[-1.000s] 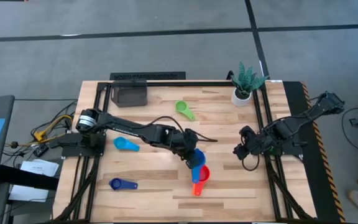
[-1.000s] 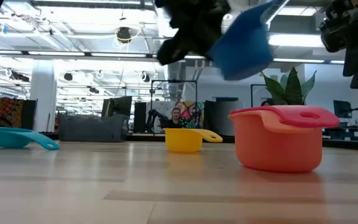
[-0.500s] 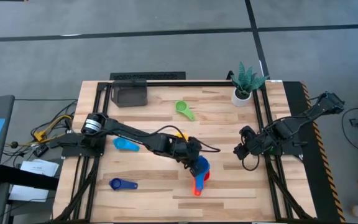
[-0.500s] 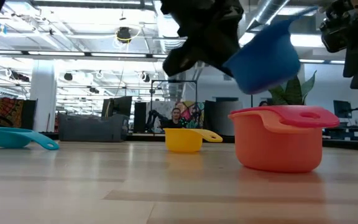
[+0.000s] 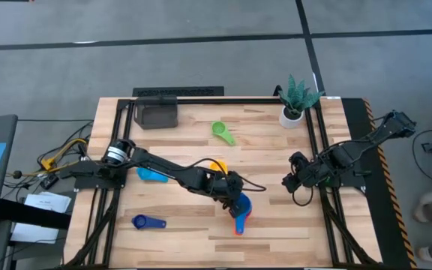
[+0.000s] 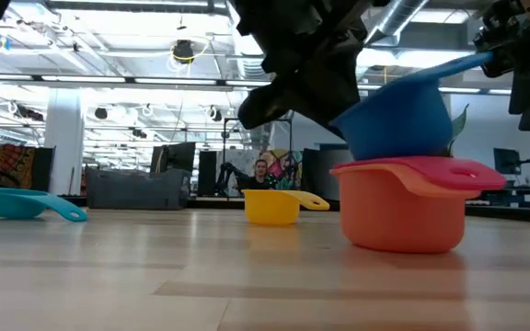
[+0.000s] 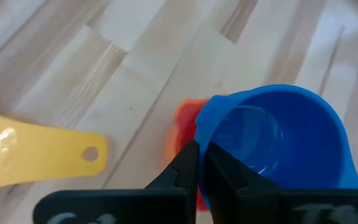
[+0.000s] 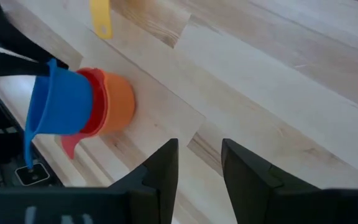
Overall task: Nest measuring cups in basket
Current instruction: Stack the blue measuring cup on top of the red measuring cup
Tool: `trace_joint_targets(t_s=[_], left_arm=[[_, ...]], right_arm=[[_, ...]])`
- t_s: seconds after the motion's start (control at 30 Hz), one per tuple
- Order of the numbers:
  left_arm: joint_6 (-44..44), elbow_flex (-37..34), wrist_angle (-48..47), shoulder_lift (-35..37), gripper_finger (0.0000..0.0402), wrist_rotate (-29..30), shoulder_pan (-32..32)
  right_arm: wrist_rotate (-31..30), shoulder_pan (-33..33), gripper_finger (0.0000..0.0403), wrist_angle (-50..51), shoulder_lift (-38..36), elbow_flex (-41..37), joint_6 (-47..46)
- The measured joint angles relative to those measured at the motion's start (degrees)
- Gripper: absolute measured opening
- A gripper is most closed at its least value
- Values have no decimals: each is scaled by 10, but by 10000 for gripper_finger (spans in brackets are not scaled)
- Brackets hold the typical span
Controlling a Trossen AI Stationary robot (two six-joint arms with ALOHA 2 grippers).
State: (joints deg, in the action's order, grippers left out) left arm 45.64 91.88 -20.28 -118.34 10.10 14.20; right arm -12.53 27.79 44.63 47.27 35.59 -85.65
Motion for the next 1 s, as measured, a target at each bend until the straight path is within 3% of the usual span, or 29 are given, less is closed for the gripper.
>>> trace_joint_targets(t_s=[0.4,1.0], left_arm=[[-4,0,-21,0,4,-3,0],[0,0,-23,8,79,-14,-3]], right_arm=[[0,0,145,1,0,0,1],[0,0,145,1,0,0,1]])
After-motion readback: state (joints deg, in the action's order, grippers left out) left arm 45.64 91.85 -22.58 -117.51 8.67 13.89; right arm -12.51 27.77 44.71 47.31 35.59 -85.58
